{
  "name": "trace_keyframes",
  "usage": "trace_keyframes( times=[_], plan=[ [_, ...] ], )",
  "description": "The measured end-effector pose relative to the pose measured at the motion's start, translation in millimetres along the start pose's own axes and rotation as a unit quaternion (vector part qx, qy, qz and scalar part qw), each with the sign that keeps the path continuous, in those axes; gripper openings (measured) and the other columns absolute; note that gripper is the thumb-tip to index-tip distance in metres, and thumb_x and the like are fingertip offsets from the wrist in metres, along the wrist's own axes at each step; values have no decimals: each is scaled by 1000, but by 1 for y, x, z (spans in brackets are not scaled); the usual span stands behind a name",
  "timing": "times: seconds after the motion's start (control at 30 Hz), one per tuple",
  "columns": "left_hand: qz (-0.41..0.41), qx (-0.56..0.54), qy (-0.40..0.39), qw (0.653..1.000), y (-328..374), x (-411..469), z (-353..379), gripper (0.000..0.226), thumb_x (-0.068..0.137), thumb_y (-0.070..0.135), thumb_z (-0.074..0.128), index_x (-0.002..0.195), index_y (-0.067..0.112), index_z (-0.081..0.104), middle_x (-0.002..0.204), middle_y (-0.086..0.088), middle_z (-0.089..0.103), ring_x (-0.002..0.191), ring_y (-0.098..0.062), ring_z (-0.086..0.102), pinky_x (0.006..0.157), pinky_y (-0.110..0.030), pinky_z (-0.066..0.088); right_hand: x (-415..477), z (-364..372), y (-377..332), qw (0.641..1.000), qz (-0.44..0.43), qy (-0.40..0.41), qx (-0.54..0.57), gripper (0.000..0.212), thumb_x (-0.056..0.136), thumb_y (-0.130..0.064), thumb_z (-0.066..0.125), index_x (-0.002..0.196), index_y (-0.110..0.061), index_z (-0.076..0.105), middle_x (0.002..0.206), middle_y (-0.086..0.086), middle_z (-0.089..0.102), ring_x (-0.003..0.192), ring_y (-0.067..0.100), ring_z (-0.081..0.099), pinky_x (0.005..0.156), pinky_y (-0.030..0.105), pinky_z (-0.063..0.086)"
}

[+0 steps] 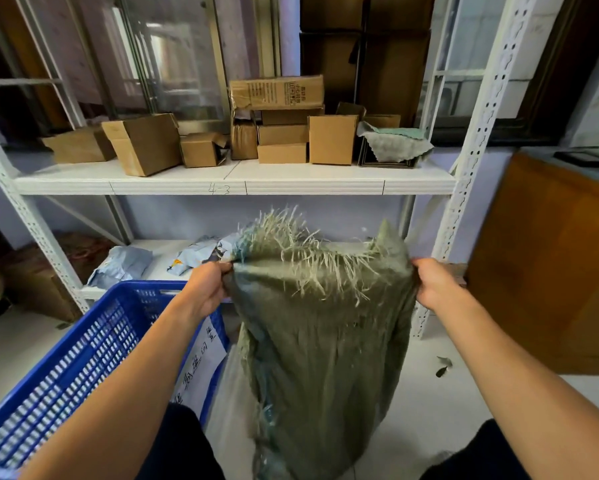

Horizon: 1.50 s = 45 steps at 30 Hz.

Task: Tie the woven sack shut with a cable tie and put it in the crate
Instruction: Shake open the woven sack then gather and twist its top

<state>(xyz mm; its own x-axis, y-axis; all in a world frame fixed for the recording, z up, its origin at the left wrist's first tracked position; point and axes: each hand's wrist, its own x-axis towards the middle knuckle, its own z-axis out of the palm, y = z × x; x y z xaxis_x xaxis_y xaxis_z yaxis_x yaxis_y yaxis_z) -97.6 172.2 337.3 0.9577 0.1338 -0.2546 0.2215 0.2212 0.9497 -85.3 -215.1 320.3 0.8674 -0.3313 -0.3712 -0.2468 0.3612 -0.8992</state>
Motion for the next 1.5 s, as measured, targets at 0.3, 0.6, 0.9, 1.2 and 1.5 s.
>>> trace_keyframes(
  times=[0.3,0.6,0.9,1.2,1.5],
  plan=[
    [-148,-22,-29,988,-9,-12,15,17,99,2,32,93,3,47,63,-13,65,66,-26,58,69,-42,51,-48,8,-9,996,29,-70,37,41,93,-9,38,57,-11,58,60,11,64,66,27,62,72,36,51],
    [-76,66,6,995,-5,-8,19,15,85,-10,66,94,-6,55,83,-17,66,68,-31,67,64,-41,62,-42,7,-1,995,-26,-74,-65,20,84,17,44,76,3,55,71,15,50,61,25,56,56,33,56],
    [132,328,30,935,-2,-12,20,29,103,24,55,81,7,66,75,-11,64,73,-26,59,63,-33,44,-48,4,-14,928,-172,-47,-327,28,98,-22,51,79,-18,71,88,5,69,80,19,60,68,29,43],
    [177,386,58,904,8,-6,9,21,99,24,61,89,10,72,76,-8,71,74,-29,67,69,-37,55,-44,1,-18,871,-237,-3,-431,22,92,-18,57,86,-5,73,81,17,71,81,33,63,70,36,48],
    [56,66,12,996,2,-17,8,13,99,7,58,97,4,70,80,-5,69,68,-13,63,72,-28,56,-41,5,5,991,-87,-51,-89,21,99,-4,49,89,-9,67,72,7,70,64,19,63,68,31,50]
  ],
)
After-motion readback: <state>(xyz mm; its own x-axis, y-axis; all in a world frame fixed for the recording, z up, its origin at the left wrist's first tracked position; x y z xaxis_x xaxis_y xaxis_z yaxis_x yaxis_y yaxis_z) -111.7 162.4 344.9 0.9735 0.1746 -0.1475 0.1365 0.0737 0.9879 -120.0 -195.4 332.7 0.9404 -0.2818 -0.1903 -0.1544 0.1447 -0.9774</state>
